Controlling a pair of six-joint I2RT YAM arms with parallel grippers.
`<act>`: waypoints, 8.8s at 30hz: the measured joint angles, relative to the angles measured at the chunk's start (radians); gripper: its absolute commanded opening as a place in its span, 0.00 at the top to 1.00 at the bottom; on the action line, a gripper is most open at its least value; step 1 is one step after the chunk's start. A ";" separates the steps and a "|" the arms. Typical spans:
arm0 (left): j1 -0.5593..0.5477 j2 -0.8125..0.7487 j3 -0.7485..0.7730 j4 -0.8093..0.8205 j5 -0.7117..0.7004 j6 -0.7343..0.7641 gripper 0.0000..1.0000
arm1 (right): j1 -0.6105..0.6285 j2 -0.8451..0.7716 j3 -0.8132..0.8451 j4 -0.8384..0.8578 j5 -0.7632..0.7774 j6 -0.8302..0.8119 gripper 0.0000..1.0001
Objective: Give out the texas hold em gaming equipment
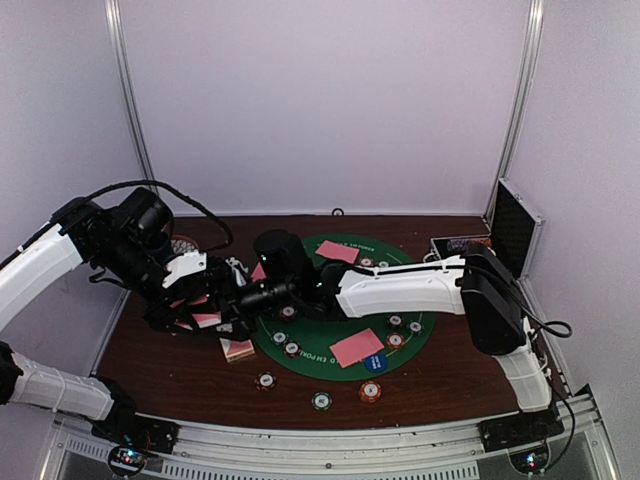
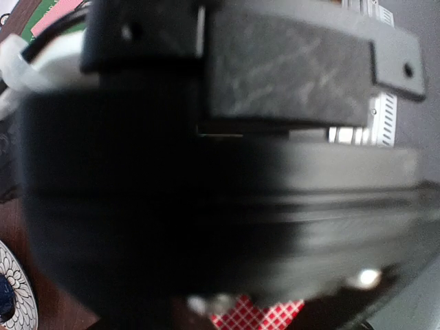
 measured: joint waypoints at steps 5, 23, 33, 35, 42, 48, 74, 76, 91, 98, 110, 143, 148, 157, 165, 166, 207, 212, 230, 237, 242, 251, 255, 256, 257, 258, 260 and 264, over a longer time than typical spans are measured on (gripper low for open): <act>0.000 0.000 0.000 0.000 0.000 0.000 1.00 | -0.001 0.013 0.000 -0.001 -0.005 0.016 0.25; 0.000 0.002 0.000 0.001 -0.005 0.000 1.00 | -0.037 -0.054 -0.106 0.021 -0.016 -0.004 0.37; 0.000 0.002 0.000 0.004 -0.004 0.000 1.00 | -0.053 -0.092 -0.130 -0.032 -0.026 -0.026 0.32; 0.000 0.001 0.000 0.003 -0.003 0.000 1.00 | -0.054 -0.099 -0.130 -0.047 -0.026 -0.034 0.34; 0.000 0.001 0.000 0.003 -0.002 0.000 1.00 | -0.070 -0.134 -0.131 -0.105 -0.030 -0.055 0.50; 0.000 0.001 0.000 0.003 -0.001 0.000 1.00 | -0.080 -0.162 -0.131 -0.146 -0.038 -0.071 0.62; 0.000 0.002 0.000 0.001 -0.001 0.001 1.00 | -0.098 -0.256 -0.245 -0.085 -0.052 -0.023 1.00; 0.000 0.002 0.000 0.003 -0.001 0.001 1.00 | -0.116 -0.281 -0.275 -0.084 -0.060 -0.032 1.00; 0.000 0.002 0.000 0.000 -0.001 0.001 1.00 | -0.529 -0.448 -0.468 -0.366 -0.070 -0.327 1.00; 0.000 0.002 0.003 0.000 -0.002 0.001 1.00 | -0.722 -0.392 -0.489 -0.529 -0.037 -0.505 1.00; 0.000 0.002 0.003 -0.001 -0.005 0.001 1.00 | -0.780 -0.314 -0.527 -0.475 0.058 -0.554 1.00; 0.000 0.002 0.003 -0.002 -0.008 0.001 1.00 | -0.772 -0.222 -0.417 -0.700 0.294 -0.716 0.40; 0.000 0.002 0.003 -0.002 -0.008 0.001 1.00 | -0.744 -0.270 -0.389 -0.761 0.359 -0.744 0.17; 0.000 0.002 0.003 -0.003 -0.008 0.001 1.00 | -0.562 -0.408 -0.289 -0.819 0.456 -0.750 0.00; 0.000 0.002 0.003 -0.003 -0.008 0.001 1.00 | -0.432 -0.470 -0.339 -0.726 0.431 -0.643 0.00; 0.000 0.002 0.003 -0.003 -0.008 0.001 1.00 | -0.421 -0.472 -0.349 -0.703 0.419 -0.626 0.01; 0.000 0.006 0.014 -0.004 -0.007 0.001 1.00 | -0.037 -0.218 -0.189 -0.097 0.119 -0.171 0.08; 0.000 0.007 0.015 -0.003 -0.004 0.001 1.00 | -0.019 -0.165 -0.148 -0.090 0.097 -0.155 0.09; 0.000 0.015 0.018 -0.003 0.004 0.001 1.00 | 0.002 0.002 0.036 -0.066 0.055 -0.061 0.16; 0.000 0.018 0.018 -0.005 0.004 0.001 1.00 | 0.002 0.035 0.051 -0.080 0.051 -0.037 0.19; 0.000 0.018 0.018 -0.005 0.004 0.001 1.00 | -0.006 0.029 0.037 -0.073 0.052 -0.040 0.21; 0.000 0.019 0.018 -0.008 0.006 0.001 1.00 | -0.027 -0.048 -0.056 -0.080 0.053 -0.064 0.24; 0.000 0.019 0.018 -0.008 0.005 0.001 1.00 | -0.038 -0.076 -0.083 -0.095 0.053 -0.080 0.25; 0.000 0.019 0.018 -0.008 0.005 0.001 1.00 | -0.040 -0.082 -0.087 -0.103 0.053 -0.085 0.25; 0.000 0.019 0.018 -0.008 0.005 0.001 1.00 | -0.043 -0.089 -0.092 -0.110 0.052 -0.090 0.25; 0.000 0.019 0.018 -0.007 0.005 0.001 1.00 | -0.046 -0.096 -0.096 -0.117 0.053 -0.094 0.25; 0.000 0.019 0.018 -0.007 0.005 0.001 1.00 | -0.050 -0.105 -0.101 -0.131 0.053 -0.102 0.25; 0.000 0.019 0.018 -0.008 0.005 0.001 1.00 | -0.055 -0.117 -0.103 -0.159 0.052 -0.119 0.22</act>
